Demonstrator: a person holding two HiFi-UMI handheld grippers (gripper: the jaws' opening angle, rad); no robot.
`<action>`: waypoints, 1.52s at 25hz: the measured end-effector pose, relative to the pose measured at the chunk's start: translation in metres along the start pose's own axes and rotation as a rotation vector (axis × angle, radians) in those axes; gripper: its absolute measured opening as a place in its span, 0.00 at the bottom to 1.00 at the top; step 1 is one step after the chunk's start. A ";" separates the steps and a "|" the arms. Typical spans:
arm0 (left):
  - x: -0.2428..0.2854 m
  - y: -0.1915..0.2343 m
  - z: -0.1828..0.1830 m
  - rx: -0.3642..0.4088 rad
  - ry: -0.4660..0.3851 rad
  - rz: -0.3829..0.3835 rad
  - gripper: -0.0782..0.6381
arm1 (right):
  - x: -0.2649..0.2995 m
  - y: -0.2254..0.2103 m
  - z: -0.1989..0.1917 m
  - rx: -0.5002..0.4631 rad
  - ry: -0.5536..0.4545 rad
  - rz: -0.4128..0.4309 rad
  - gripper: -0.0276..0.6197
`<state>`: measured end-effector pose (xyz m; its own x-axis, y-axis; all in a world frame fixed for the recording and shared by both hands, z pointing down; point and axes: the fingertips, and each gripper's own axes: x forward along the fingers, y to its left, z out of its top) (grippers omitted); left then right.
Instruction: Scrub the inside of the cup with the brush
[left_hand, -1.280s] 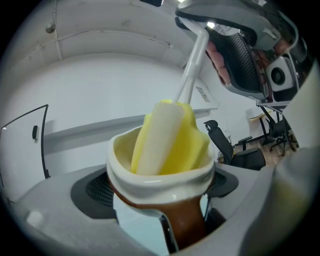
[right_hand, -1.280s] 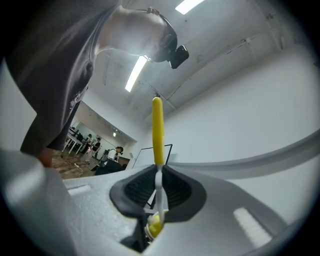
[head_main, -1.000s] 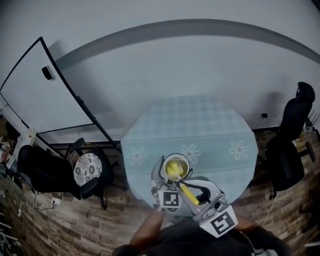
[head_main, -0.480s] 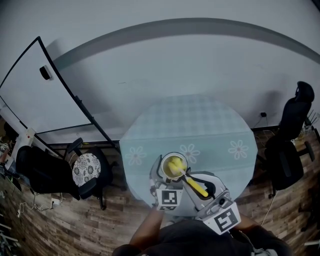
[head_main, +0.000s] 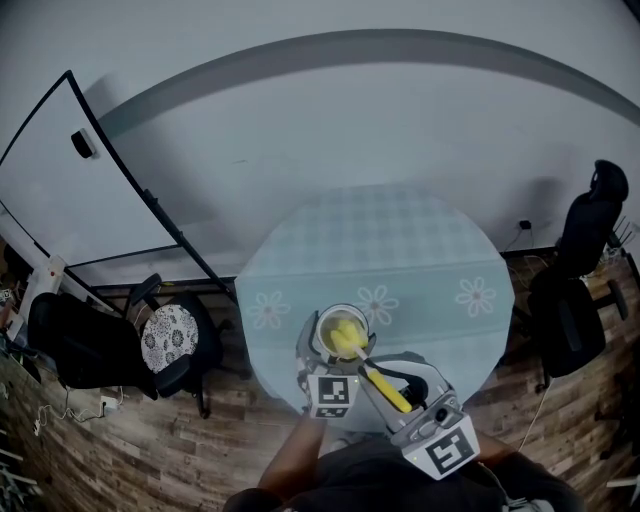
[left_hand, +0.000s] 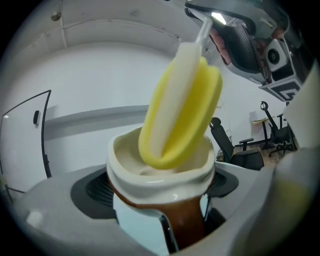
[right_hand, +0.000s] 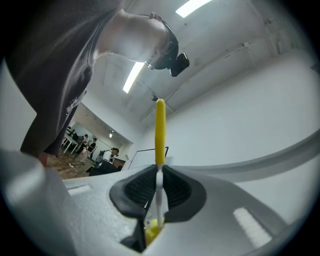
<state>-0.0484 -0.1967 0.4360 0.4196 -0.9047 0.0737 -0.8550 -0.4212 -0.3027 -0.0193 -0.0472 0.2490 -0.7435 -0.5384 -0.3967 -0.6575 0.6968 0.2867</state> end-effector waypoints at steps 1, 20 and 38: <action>0.002 0.002 -0.004 -0.011 0.010 -0.001 0.86 | 0.001 -0.003 0.000 -0.004 -0.003 -0.007 0.10; 0.029 0.016 -0.101 -0.147 0.191 -0.015 0.86 | -0.005 -0.081 -0.090 -0.001 0.166 -0.217 0.10; 0.046 -0.053 -0.242 -0.242 0.393 -0.090 0.86 | -0.059 -0.105 -0.257 0.194 0.432 -0.292 0.10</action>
<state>-0.0575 -0.2320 0.6853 0.3877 -0.8000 0.4579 -0.8866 -0.4595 -0.0520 0.0621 -0.2100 0.4667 -0.5432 -0.8391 -0.0298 -0.8395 0.5422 0.0365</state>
